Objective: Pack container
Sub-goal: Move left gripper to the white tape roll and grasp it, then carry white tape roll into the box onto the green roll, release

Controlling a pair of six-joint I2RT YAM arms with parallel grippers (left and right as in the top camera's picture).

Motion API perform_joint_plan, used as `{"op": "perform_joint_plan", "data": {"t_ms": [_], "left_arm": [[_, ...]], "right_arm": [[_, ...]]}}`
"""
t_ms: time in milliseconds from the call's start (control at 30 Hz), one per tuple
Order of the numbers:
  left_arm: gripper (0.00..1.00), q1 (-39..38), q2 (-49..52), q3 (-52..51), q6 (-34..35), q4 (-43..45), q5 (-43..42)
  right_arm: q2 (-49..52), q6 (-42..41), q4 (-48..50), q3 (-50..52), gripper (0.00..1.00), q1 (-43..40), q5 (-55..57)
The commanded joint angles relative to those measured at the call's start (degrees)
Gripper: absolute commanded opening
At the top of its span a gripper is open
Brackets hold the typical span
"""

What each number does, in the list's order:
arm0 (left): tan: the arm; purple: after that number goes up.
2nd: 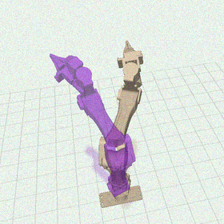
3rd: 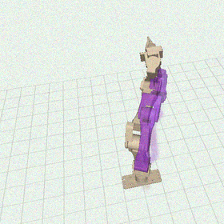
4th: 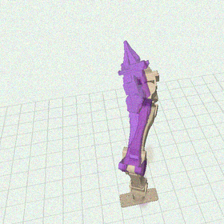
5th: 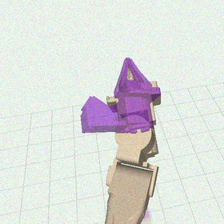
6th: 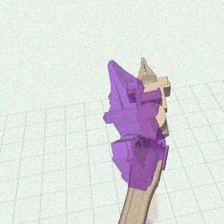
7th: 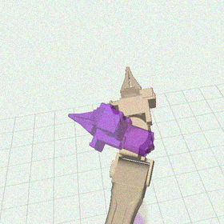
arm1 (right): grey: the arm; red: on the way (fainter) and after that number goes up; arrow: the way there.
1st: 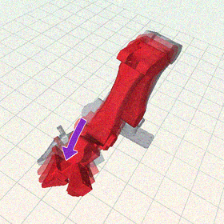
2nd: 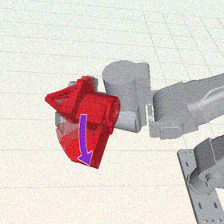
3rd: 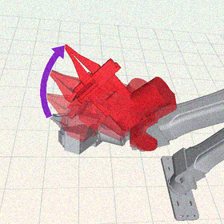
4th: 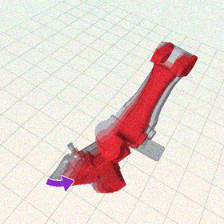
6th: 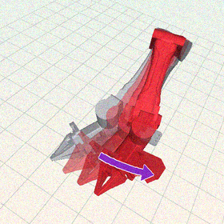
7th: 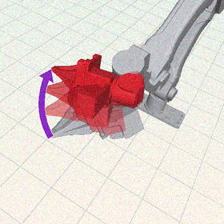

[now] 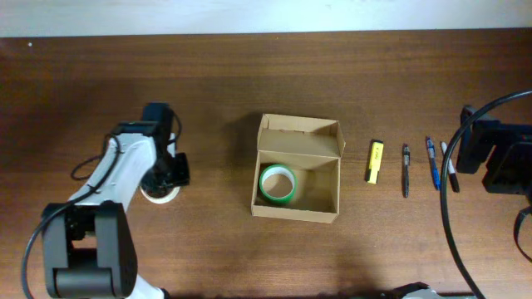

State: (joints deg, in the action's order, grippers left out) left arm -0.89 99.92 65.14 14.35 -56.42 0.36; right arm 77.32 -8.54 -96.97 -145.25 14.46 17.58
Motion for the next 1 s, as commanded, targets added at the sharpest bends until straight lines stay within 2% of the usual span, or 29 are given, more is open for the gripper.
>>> {"op": "perform_joint_plan", "data": {"t_ms": [0,467,667,800,833,900,967], "left_arm": [[0.46,1.9,-0.4,0.8,-1.2,0.3,0.4],[0.44,2.1,1.9,-3.8,-1.4,7.9,-5.2],[0.44,2.1,3.9,-4.5,-2.3,8.4,-5.4],[0.39,2.1,4.9,-4.9,-2.4,8.9,-5.6],[0.35,2.1,5.0,-4.9,-2.4,8.9,-5.6],[0.16,2.1,5.0,-4.9,-2.4,9.0,-5.6],[0.03,2.1,5.0,-5.0,-2.4,9.0,-5.6]], "right_arm": [[0.3,0.6,-0.3,0.0,0.99,0.5,-1.1],[0.5,0.8,-0.3,0.0,0.99,0.5,-1.5],[0.5,0.8,-0.3,0.0,0.99,0.5,-1.5],[0.5,0.8,-0.3,0.0,0.99,0.5,-1.5],[0.5,0.8,-0.3,0.0,0.99,0.5,-1.5],[0.5,0.8,-0.3,0.0,0.99,0.5,-1.5],[0.5,0.8,-0.3,0.0,0.99,0.5,-1.5]]}}
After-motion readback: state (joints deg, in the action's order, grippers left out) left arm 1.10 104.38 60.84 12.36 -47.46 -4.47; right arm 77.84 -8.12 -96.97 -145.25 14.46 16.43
